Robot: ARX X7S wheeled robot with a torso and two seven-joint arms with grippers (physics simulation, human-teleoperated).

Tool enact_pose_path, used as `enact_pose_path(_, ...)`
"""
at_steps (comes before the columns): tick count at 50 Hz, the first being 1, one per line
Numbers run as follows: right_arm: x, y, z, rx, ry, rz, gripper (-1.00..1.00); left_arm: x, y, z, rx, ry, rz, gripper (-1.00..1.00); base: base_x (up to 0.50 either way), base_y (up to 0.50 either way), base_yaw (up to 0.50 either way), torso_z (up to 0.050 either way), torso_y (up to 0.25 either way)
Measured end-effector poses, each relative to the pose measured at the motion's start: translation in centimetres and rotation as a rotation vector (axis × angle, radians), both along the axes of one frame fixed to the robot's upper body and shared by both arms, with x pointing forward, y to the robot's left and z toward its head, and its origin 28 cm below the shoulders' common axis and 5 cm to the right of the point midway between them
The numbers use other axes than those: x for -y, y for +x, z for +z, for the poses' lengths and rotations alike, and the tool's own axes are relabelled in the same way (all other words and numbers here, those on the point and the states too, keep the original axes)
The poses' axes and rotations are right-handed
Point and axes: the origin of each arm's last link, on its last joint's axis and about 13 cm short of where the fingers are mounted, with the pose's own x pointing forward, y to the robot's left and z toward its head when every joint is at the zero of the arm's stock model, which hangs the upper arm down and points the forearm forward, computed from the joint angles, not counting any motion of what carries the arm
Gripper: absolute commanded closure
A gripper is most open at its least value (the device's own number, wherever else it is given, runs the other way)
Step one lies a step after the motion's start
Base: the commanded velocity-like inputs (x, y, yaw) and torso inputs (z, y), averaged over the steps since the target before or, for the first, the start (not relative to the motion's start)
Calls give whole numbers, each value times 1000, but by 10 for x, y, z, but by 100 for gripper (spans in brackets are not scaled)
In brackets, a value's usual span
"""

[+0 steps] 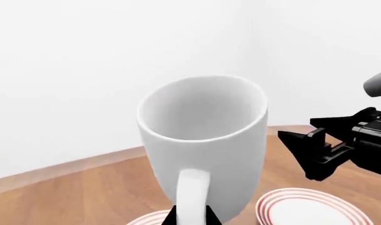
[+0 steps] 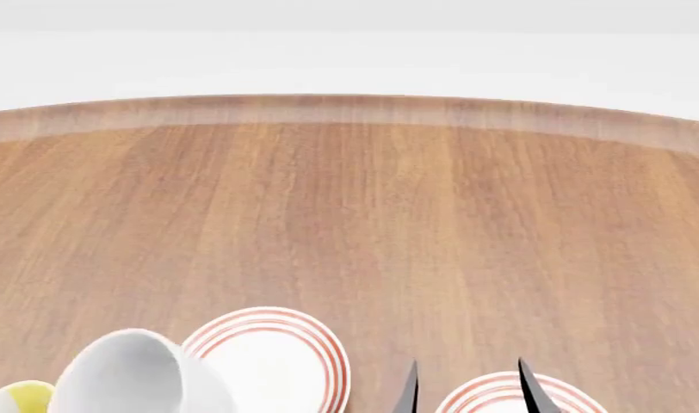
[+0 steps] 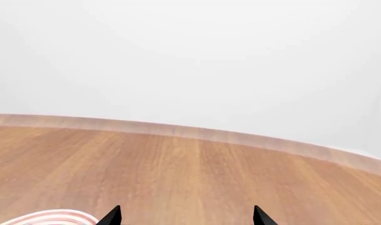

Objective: Put the white mug on the left plate.

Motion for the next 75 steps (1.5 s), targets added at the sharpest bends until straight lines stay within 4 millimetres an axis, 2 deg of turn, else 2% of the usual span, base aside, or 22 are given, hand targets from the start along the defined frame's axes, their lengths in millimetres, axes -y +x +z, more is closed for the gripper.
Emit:
enact_pose_path(25, 0, 1, -2, -4, 5, 2, -100, 11, 48, -6, -39, -28, 65, 100, 0, 0, 0, 0, 0)
enact_pose_path(38, 0, 0, -3, -5, 8, 1, -100, 19, 76, -21, -87, -10, 100, 100, 0, 0, 0, 0, 0)
enact_pose_path(53, 1, -1, -5, -7, 10, 1, -100, 21, 111, -48, -166, 32, 166, 100, 0, 0, 0, 0, 0)
enact_pose_path(75, 0, -1, -5, -5, 11, 2, -100, 29, 139, -71, -239, 73, 177, 100, 0, 0, 0, 0, 0)
